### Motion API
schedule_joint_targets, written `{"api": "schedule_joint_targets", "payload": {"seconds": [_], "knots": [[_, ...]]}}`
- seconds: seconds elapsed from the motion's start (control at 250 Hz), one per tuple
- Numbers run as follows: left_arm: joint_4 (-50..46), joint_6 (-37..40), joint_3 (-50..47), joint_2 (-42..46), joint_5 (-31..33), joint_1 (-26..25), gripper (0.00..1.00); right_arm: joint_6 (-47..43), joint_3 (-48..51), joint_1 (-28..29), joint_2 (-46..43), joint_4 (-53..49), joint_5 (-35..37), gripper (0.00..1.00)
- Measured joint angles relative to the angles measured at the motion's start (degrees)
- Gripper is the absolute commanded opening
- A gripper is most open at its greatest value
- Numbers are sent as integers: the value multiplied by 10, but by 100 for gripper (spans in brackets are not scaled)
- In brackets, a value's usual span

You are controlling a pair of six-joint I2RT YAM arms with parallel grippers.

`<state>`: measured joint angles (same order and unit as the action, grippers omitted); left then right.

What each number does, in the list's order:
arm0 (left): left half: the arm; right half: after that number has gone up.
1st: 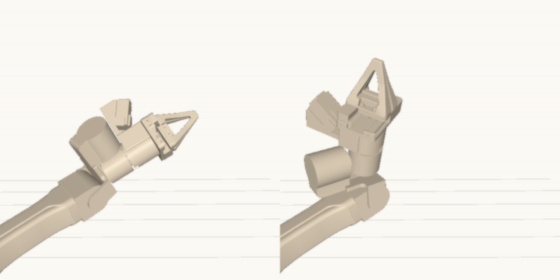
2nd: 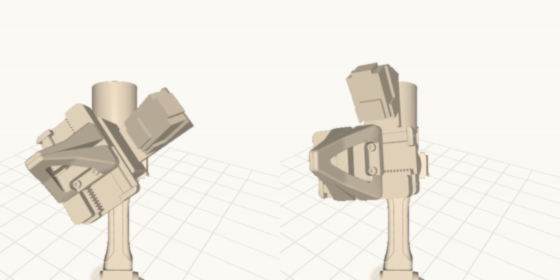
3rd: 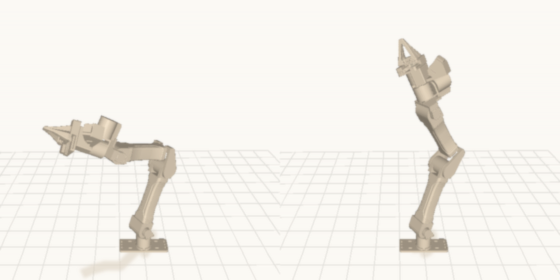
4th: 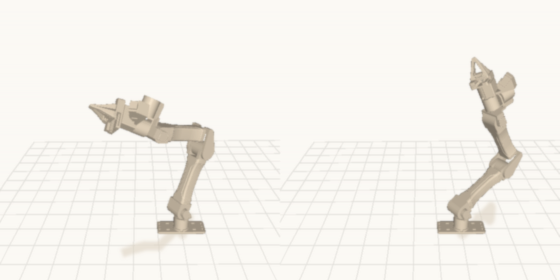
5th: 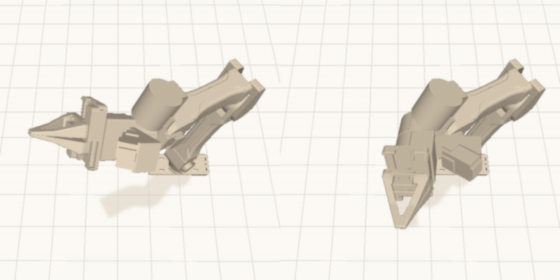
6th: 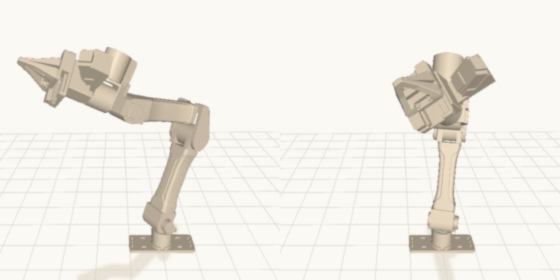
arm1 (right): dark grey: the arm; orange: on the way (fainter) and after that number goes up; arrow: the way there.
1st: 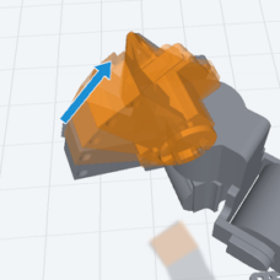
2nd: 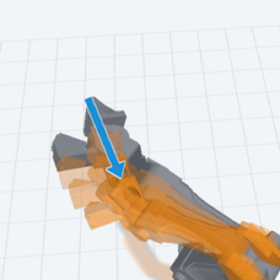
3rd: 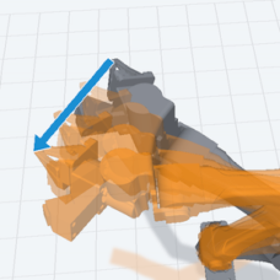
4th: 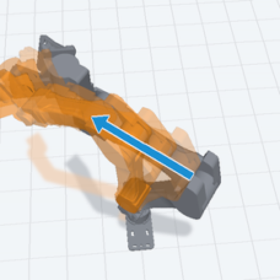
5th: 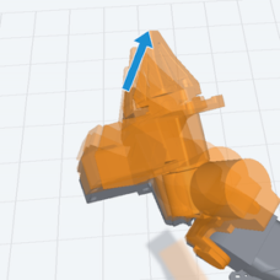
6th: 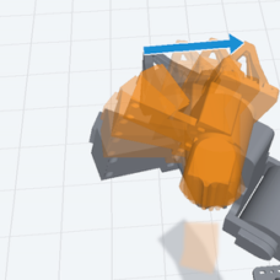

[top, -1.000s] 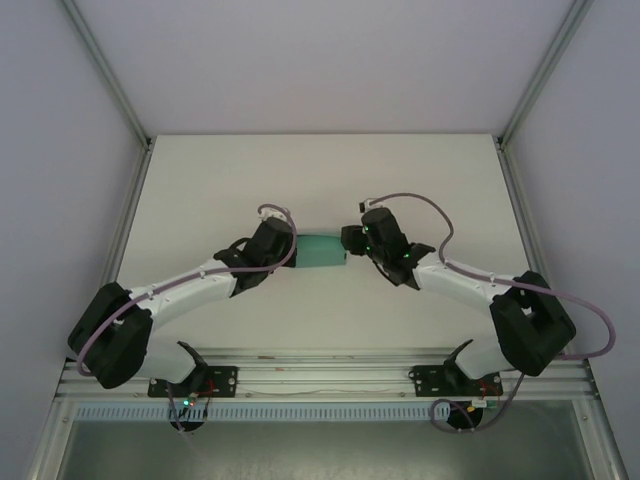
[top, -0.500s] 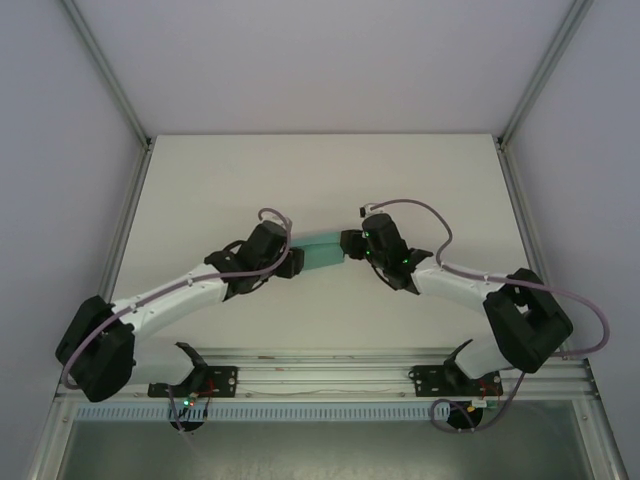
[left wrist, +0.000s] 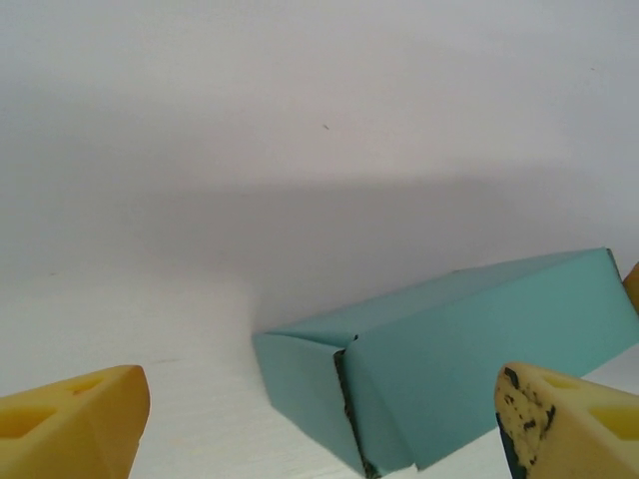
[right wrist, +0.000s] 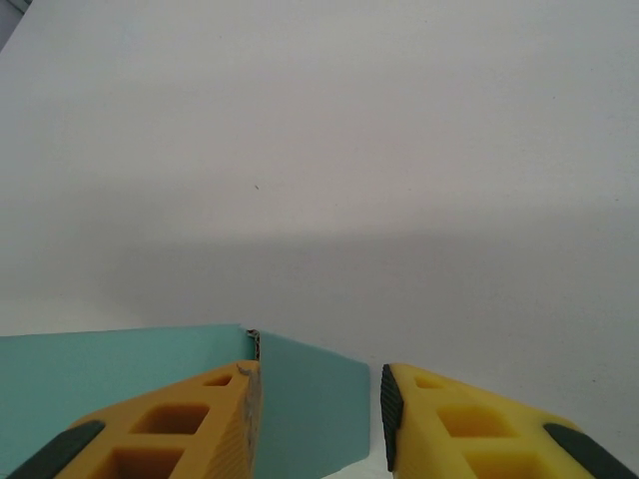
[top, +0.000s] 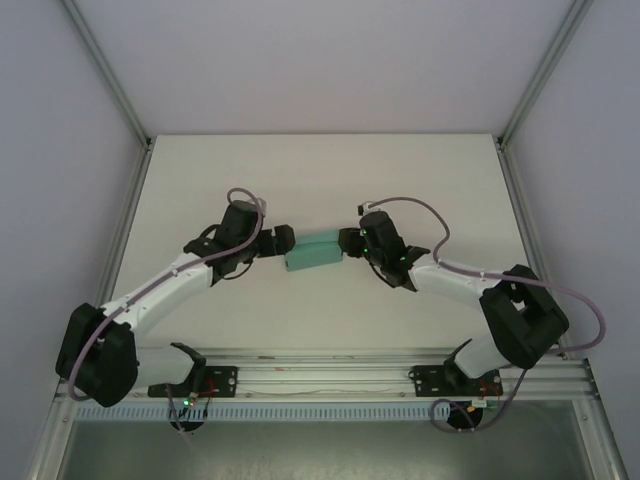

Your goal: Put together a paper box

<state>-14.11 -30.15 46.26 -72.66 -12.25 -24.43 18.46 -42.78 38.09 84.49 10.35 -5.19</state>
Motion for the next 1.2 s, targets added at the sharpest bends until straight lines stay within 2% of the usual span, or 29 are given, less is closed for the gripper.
{"api": "schedule_joint_targets", "payload": {"seconds": [0.096,0.16,0.324,0.368,0.464,0.504,0.58,0.696,0.795,0.863,0.947,0.995,1.059,1.155,1.199], "knots": [[24,-8,-23,-19,-24,9,74,0,0,0,1,1,-1,36],[50,-19,-39,-29,-42,14,71,0,1,0,4,7,-4,35],[165,-52,-95,-35,-84,28,44,-6,21,-1,16,68,-16,28],[202,-56,-112,-36,-95,28,41,-11,33,-3,21,97,-21,24],[280,-75,-156,-35,-115,32,29,-29,66,-4,35,175,-34,14],[316,-78,-174,-34,-119,32,16,-37,78,-6,45,216,-42,6],[378,-86,-205,-34,-125,36,0,-56,96,-8,70,293,-50,0],[440,-89,-235,-33,-122,36,0,-67,121,-12,108,405,-59,0],[473,-89,-246,-37,-122,37,0,-67,128,-12,114,435,-61,0],[479,-86,-246,-40,-122,38,0,-67,121,-12,101,416,-63,5],[476,-79,-241,-42,-119,39,0,-67,103,-12,76,349,-64,21],[467,-75,-235,-42,-116,39,0,-57,82,-14,60,286,-61,30],[445,-70,-221,-40,-112,40,0,-49,43,-16,44,184,-53,35],[408,-59,-202,-35,-109,42,0,-35,-18,-17,36,51,-42,49],[394,-55,-196,-33,-109,42,0,-28,-43,-17,35,1,-42,51]]}}
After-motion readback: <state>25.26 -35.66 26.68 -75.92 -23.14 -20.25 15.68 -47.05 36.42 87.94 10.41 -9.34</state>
